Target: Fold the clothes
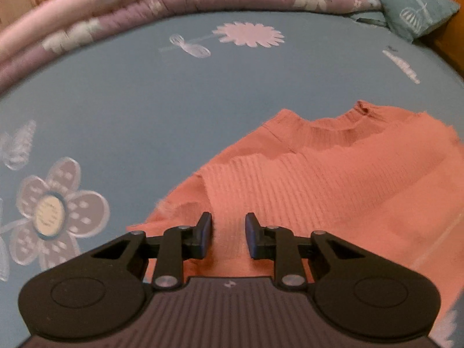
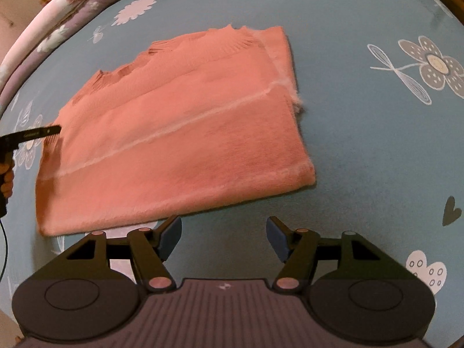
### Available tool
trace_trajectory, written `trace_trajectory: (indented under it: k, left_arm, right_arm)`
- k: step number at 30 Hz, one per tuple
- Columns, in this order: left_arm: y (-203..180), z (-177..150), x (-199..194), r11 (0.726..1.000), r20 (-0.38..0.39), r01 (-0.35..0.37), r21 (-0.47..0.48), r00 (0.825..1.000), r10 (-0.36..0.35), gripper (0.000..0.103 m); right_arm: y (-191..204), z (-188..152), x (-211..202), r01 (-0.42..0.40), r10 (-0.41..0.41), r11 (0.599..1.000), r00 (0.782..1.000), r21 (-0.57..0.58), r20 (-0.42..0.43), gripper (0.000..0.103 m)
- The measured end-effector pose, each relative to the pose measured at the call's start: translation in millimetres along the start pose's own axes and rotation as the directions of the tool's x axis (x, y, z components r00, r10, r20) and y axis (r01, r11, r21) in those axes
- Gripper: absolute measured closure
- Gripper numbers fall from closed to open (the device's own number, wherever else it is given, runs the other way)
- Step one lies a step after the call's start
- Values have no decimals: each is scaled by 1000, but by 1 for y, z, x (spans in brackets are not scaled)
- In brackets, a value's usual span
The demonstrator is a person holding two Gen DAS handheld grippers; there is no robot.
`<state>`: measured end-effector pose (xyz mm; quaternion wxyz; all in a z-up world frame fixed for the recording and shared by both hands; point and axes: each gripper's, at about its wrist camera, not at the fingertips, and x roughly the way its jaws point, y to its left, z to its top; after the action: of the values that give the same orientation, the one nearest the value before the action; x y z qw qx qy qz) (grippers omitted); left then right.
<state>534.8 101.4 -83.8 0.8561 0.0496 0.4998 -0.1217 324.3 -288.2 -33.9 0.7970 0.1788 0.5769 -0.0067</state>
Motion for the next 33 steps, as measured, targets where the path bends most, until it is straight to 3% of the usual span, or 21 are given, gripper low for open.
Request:
trace_trajectory:
  k: [3,6,11,16,21,24,27,28,32,33]
  left_arm:
    - [16,1,4,992,-31,83,-99,996,-87,97]
    - [20,1,2,988,-44,97,-120,994,-103,102]
    - [11,6,-19,998,-18,-11,-60,1000,10,103]
    - [21,-9,2,991,-71,-117,-65,991,112,101]
    - [19,-8,-4,985,-42,-137,-105,990,133,101]
    - [16,-11,-17,985,14,-135,-103,990,137,100]
    - [32,-19,-7,974,-44,-119,-194,993,113,98]
    - [34,-19,-15,971,-17,-106,-213,994,105,92]
    - [27,-19,-54,963,95,-109,-246,986,136,94]
    - [21,-20,-60,967,119,-86,-239,986,117,94]
  right_arm:
    - [0,4,5,-1,1,1000,1000,18,2,33]
    - [4,5,13,-5,5,1000,1000,16,-4,33]
    - [9,9,18,-2,2,1000,1000,8,-8,33]
    - [11,17,21,-12,12,999,1000,29,2,33]
    - [15,22,15,-14,14,1000,1000,-13,23,33]
    - [15,22,17,-4,4,1000,1000,-17,20,33]
    - [16,22,22,-13,13,1000,1000,4,1,33]
    - [18,22,22,-16,16,1000,1000,5,-1,33]
    - [24,23,21,-23,23,999,1000,-30,10,33]
    - [25,23,23,-23,23,999,1000,-30,8,33]
